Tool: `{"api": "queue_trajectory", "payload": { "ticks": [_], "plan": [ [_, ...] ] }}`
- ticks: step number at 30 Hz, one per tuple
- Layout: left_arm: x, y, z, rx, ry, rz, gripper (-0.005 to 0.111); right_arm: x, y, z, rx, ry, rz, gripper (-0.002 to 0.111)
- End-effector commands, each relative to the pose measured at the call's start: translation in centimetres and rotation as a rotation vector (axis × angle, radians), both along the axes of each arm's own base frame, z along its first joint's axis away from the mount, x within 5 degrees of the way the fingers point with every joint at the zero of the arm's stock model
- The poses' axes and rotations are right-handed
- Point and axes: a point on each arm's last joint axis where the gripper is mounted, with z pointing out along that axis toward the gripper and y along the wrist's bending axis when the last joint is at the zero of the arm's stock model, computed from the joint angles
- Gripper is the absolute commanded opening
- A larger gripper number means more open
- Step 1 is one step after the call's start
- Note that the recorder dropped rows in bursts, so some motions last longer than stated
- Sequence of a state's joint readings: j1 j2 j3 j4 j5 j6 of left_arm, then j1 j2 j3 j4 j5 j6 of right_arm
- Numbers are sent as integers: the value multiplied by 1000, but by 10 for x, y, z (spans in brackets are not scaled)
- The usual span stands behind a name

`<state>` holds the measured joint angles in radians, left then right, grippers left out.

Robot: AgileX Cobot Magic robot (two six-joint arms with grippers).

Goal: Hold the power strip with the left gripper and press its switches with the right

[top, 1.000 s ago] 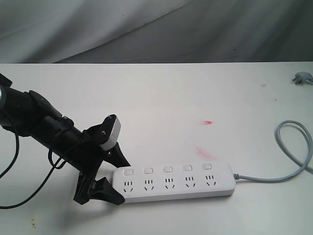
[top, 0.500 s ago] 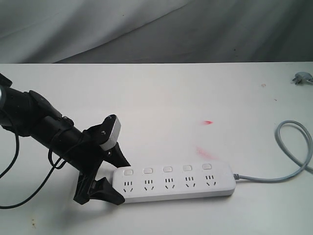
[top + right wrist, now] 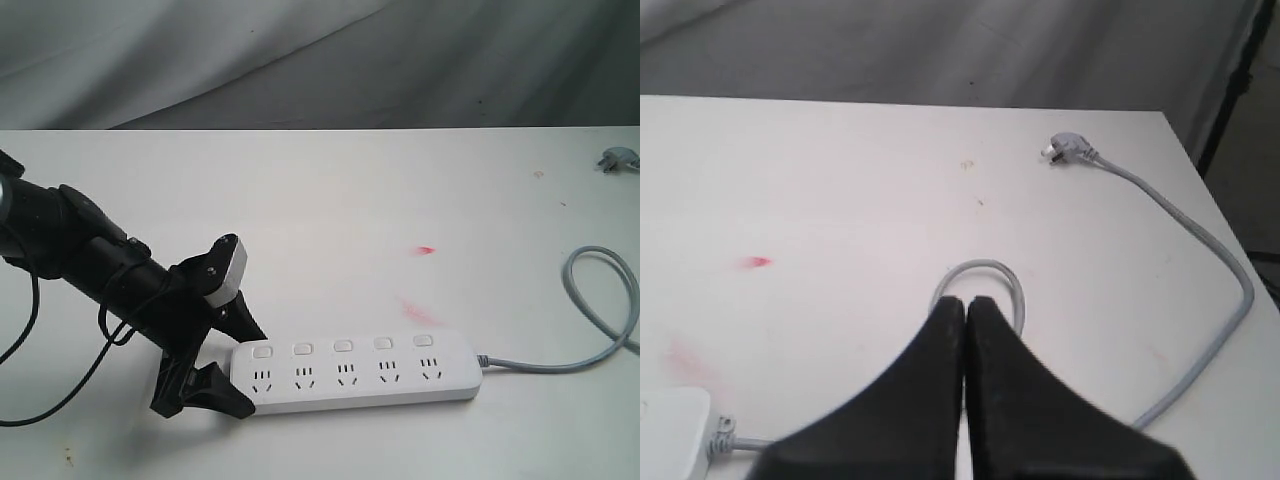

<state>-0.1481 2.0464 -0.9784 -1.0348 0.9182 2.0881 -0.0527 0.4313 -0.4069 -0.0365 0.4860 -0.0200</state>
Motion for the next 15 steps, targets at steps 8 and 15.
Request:
{"api": "queue_trajectory", "payload": {
  "ticks": [8,15],
  "plan": [
    [1,-2,-1,2,-9,-7,2,-24,-3,-74,36,-203,-82,0],
    [1,-2,-1,2,-9,-7,2,-32,-1,-89,27,-208,-78,0]
  ]
}}
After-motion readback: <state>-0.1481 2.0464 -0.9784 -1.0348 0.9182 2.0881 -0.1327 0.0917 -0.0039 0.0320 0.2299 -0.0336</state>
